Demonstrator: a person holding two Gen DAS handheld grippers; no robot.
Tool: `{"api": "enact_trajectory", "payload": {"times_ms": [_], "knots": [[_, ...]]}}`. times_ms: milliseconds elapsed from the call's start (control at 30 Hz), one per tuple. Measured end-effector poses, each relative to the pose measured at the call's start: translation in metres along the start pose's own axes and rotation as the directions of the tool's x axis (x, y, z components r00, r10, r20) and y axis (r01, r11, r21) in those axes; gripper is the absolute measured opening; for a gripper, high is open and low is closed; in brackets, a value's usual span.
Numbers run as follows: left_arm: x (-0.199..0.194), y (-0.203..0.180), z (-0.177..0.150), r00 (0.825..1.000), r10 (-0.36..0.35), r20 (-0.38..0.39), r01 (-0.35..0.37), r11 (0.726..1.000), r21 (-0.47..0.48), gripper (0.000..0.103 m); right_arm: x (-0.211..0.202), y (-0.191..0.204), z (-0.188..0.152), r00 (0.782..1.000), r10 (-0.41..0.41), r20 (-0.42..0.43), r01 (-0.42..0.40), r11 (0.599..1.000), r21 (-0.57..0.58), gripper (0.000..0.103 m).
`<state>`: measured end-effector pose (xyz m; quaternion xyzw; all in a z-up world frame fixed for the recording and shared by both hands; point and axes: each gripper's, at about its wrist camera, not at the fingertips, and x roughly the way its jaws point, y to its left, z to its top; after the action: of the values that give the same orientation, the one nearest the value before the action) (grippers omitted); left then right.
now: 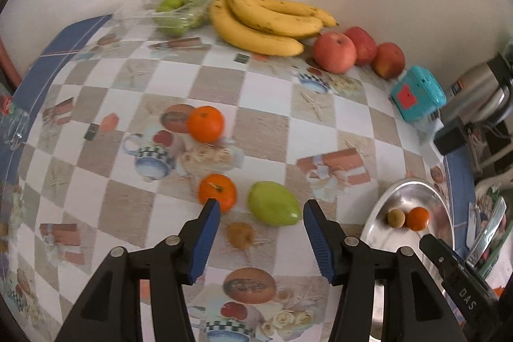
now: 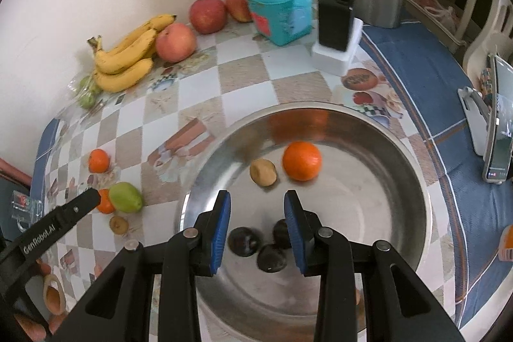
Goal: Organize fruits
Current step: 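Withdraw both tools from the basin back toward the fruit row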
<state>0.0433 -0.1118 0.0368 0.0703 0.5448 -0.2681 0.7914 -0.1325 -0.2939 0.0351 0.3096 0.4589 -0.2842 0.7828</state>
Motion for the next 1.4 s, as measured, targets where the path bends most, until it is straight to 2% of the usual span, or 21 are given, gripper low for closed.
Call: {"api": "enact_trajectory", "payload": {"times_ms": [267,400,433,500,667,700,733,800,867,933,967,1167,1400], "knots": [[-0.006,0.012,0.001,1.000,0.003,0.005,-0.003,1.000,-0.031,0.059,-0.004,0.012,-0.003,1.000,0.004,0.006,-0.004,1.000,-0.031,0.036],[-0.001,0.014,0.000,1.000,0.011,-0.011,-0.012,0.999,-0.036,0.066,0.000,0.011,-0.003,1.000,-0.008,-0.009,0.007,1.000,-0.030,0.037],[0.001,0.015,0.000,1.000,0.016,-0.019,-0.016,0.999,-0.041,0.070,0.002,0.011,-0.003,1.000,-0.013,-0.014,0.012,0.999,-0.030,0.046],[0.004,0.016,-0.001,0.999,0.024,-0.031,-0.025,0.999,-0.046,0.071,0.004,0.011,-0.004,0.999,-0.026,-0.021,0.025,0.999,-0.030,0.062],[0.012,0.019,-0.004,0.996,0.071,-0.054,-0.074,0.996,-0.045,0.081,0.012,0.010,-0.006,0.998,-0.048,-0.044,0.046,0.998,-0.041,0.065],[0.013,0.020,-0.004,0.995,0.082,-0.057,-0.085,0.996,-0.042,0.082,0.013,0.010,-0.006,0.998,-0.051,-0.044,0.050,0.998,-0.041,0.072],[0.014,0.020,-0.004,0.994,0.091,-0.059,-0.093,0.995,-0.039,0.082,0.013,0.009,-0.007,0.998,-0.051,-0.039,0.050,0.998,-0.039,0.075],[0.016,0.021,-0.005,0.993,0.098,-0.063,-0.100,0.994,-0.037,0.083,0.013,0.009,-0.007,0.998,-0.047,-0.031,0.046,0.998,-0.039,0.075],[0.017,0.022,-0.005,0.993,0.099,-0.064,-0.101,0.994,-0.040,0.090,0.013,0.010,-0.008,0.999,-0.049,-0.022,0.048,0.998,-0.044,0.076],[0.017,0.023,-0.005,0.993,0.106,-0.057,-0.108,0.993,-0.040,0.102,0.013,0.010,-0.008,0.998,-0.064,-0.013,0.063,0.997,-0.052,0.093],[0.016,0.023,-0.005,0.992,0.112,-0.051,-0.114,0.993,-0.039,0.102,0.013,0.010,-0.008,0.997,-0.071,-0.008,0.070,0.996,-0.054,0.094],[0.018,0.025,-0.005,0.988,0.146,-0.040,-0.148,0.988,-0.037,0.103,0.013,0.008,-0.008,0.996,-0.084,0.006,0.084,0.996,-0.042,0.095],[0.015,0.027,-0.004,0.991,0.133,-0.025,-0.134,0.990,-0.040,0.103,0.009,0.007,-0.007,0.996,-0.078,0.034,0.079,0.996,-0.036,0.095]]}}
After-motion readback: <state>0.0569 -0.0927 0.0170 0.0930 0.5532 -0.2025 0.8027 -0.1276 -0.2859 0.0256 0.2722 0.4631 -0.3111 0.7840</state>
